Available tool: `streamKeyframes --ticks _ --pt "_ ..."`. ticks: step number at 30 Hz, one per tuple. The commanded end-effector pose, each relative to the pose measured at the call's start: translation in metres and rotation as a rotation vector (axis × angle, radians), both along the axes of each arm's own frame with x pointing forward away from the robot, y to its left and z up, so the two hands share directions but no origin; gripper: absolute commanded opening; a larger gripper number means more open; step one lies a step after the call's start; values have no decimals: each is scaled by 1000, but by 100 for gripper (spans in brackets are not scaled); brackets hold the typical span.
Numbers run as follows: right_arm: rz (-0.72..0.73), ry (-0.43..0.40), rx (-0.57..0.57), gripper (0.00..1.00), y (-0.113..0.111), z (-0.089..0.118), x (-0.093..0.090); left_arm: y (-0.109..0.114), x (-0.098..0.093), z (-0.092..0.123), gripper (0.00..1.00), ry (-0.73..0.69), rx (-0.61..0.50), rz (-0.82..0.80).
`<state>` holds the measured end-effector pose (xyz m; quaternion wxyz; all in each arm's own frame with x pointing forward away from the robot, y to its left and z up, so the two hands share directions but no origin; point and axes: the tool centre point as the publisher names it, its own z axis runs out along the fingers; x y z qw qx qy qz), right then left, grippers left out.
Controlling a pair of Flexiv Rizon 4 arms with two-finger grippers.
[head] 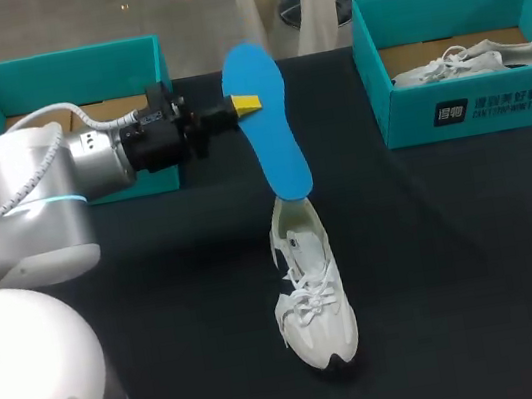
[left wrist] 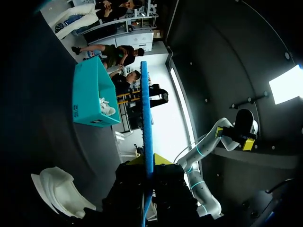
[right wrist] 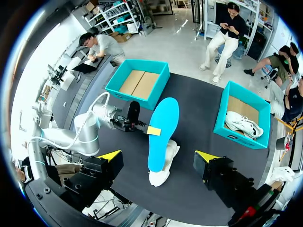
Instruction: Take the shoe out of the shoebox, open the shoe tongue, remove and reinsert the insole, then place the shoe into the shoebox
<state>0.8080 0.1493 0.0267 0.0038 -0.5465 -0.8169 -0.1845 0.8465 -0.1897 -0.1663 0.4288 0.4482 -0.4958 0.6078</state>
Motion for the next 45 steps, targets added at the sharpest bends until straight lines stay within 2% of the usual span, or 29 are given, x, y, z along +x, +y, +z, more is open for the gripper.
streamKeyframes --ticks 1,23,28,32,41,45 --pt "0 3 -2 100 1 0 2 0 -1 0 0 0 1 1" --pt "0 3 -2 100 1 0 2 0 -1 0 0 0 1 1" --pt "0 3 -2 100 1 0 2 8 -5 29 0 -354 26 -89" --pt "0 3 -2 100 1 0 2 15 -15 40 0 -571 11 -174" --pt "0 3 -2 100 1 0 2 27 -36 48 0 -874 50 -180" --pt "0 3 -2 100 1 0 2 28 -39 50 0 -952 54 -148"
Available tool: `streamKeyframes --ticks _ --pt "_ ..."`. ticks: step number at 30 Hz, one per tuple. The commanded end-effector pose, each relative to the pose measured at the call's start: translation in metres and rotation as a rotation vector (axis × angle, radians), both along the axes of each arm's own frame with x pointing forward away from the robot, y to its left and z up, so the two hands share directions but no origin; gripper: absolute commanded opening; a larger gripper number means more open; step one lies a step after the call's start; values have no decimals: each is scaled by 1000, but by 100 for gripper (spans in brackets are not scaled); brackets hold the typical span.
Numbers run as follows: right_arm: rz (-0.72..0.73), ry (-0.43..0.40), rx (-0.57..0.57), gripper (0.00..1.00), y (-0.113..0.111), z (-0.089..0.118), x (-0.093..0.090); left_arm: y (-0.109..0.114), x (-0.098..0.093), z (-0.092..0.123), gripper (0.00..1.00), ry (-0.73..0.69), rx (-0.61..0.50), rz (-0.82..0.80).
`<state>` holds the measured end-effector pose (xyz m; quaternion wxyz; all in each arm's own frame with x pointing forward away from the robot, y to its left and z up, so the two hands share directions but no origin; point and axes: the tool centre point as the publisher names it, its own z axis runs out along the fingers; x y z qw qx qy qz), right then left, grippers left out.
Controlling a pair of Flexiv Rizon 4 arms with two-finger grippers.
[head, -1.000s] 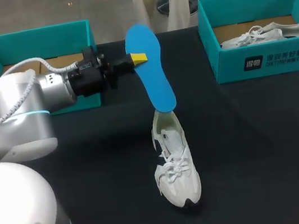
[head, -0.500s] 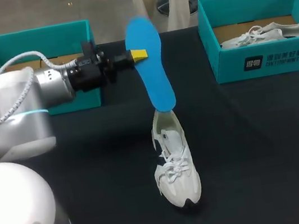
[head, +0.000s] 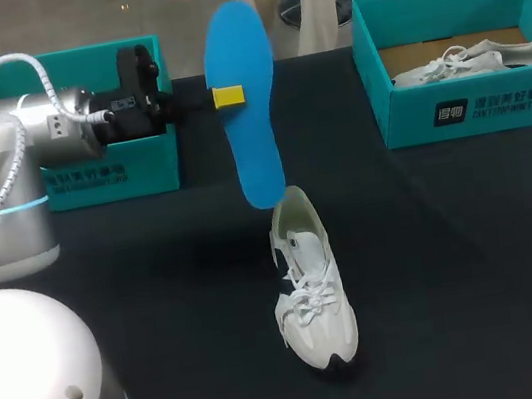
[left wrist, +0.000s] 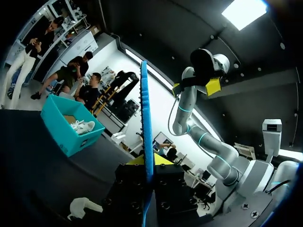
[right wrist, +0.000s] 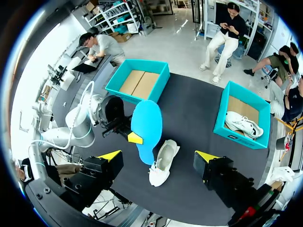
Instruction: Take the shoe out of the shoebox, open the shoe tongue, remove and reinsert the insole, then place the shoe into the shoebox
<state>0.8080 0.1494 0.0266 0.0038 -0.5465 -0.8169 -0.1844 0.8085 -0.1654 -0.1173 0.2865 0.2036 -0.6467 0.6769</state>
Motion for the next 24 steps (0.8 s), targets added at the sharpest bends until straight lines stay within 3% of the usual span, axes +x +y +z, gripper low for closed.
streamKeyframes --ticks 1,11,24 --pt "-1 2 -2 100 1 0 2 4 -1 1 0 -328 -2 0" --pt "-1 2 -2 100 1 0 2 6 -12 -6 0 -510 39 63" --pt "-1 2 -2 100 1 0 2 6 -14 -6 0 -484 46 65"
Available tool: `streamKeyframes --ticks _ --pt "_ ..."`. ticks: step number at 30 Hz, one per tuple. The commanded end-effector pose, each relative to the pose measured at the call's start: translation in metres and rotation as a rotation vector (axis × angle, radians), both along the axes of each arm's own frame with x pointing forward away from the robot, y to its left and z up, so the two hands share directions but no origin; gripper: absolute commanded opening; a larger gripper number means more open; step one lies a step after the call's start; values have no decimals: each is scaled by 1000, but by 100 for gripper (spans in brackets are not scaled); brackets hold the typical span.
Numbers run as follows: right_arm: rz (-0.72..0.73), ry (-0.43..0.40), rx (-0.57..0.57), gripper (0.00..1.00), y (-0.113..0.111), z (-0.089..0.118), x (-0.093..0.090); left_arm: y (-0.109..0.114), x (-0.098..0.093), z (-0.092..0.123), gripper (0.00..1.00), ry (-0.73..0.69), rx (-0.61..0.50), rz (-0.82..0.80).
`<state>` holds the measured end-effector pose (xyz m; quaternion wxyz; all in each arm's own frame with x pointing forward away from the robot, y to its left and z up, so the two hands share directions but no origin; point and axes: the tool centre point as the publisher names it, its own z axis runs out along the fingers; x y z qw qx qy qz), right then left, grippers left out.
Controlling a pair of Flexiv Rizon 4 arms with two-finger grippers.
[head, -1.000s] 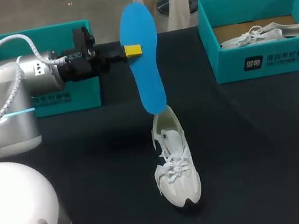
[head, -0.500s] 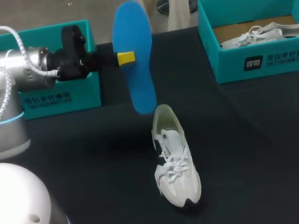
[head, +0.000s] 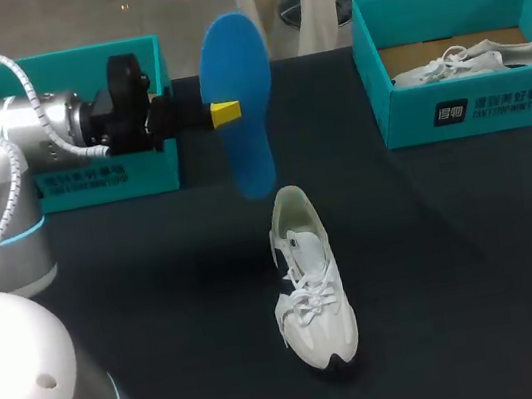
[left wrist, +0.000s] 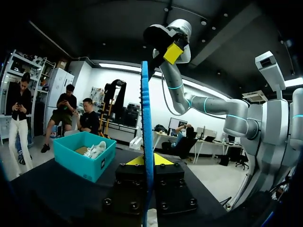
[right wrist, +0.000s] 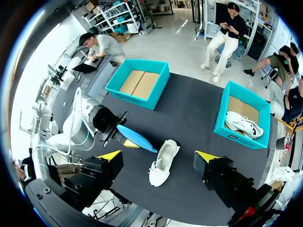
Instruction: Take the shoe out of the shoebox, open the shoe tongue, remove and reinsert the insole, then place the shoe into the shoebox
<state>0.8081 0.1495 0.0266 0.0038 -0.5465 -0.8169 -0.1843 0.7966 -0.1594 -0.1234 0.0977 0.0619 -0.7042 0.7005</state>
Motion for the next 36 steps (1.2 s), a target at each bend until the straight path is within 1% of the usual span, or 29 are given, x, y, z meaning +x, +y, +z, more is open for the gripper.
streamKeyframes --ticks 1,11,12,15,16,17,18,19,20,21,26,33,36 --pt "-1 2 -2 100 1 0 1 0 -2 0 0 0 2 3" --pt "-1 2 -2 100 1 0 1 0 -2 0 0 0 2 3" --pt "-1 2 -2 100 1 0 1 -2 -3 7 0 -85 -2 -22" --pt "-1 2 -2 100 1 0 1 -1 -5 24 0 -346 -79 -83" --pt "-1 2 -2 100 1 0 1 0 -7 27 0 -374 -131 -95" --pt "-1 2 -2 100 1 0 1 1 -7 29 0 -438 -137 -107" --pt "-1 2 -2 100 1 0 1 3 -9 30 0 -498 -110 -132" --pt "-1 2 -2 100 1 0 1 4 -10 29 0 -531 -109 -140" --pt "-1 2 -2 100 1 0 1 6 -12 29 0 -570 -120 -146" --pt "-1 2 -2 100 1 0 1 7 -14 30 0 -643 -135 -168" --pt "-1 2 -2 100 1 0 1 12 -21 27 0 -766 -150 -197" --pt "-1 2 -2 100 1 0 1 14 -28 16 0 -940 -74 -261" --pt "-1 2 -2 100 1 0 1 14 -31 9 0 -981 -57 -247"
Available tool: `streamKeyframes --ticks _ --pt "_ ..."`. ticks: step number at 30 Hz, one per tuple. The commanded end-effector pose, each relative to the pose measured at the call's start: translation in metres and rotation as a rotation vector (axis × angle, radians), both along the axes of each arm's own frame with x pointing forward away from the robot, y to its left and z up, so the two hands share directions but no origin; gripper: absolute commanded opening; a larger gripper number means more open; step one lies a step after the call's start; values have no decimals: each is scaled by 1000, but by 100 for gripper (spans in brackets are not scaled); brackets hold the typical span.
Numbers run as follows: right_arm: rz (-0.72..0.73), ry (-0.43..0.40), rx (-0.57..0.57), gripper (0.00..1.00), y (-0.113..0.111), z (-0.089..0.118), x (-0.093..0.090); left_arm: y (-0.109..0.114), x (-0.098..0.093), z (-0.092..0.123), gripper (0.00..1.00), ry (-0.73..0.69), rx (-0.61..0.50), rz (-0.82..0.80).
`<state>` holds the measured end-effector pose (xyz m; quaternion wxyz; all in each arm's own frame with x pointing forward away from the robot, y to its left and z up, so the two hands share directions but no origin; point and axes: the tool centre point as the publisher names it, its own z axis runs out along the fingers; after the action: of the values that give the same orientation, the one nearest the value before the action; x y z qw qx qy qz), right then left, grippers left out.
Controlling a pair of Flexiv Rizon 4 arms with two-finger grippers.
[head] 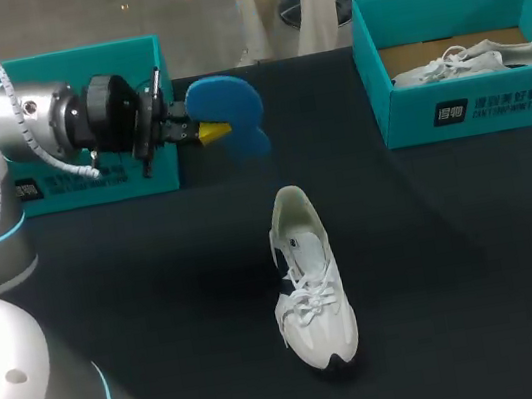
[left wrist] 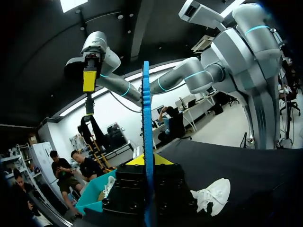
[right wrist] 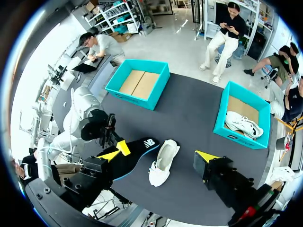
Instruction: Take the shoe out of the shoebox, open the shoe tongue, remove and reinsert the insole, then place the shoe into the shoebox
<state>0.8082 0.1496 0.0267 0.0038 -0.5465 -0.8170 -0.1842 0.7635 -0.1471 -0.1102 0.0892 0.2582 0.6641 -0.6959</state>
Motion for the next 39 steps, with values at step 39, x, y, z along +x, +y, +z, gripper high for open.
streamKeyframes --ticks 39 --pt "-1 2 -2 100 0 0 1 1 -4 4 0 -786 -92 -43"
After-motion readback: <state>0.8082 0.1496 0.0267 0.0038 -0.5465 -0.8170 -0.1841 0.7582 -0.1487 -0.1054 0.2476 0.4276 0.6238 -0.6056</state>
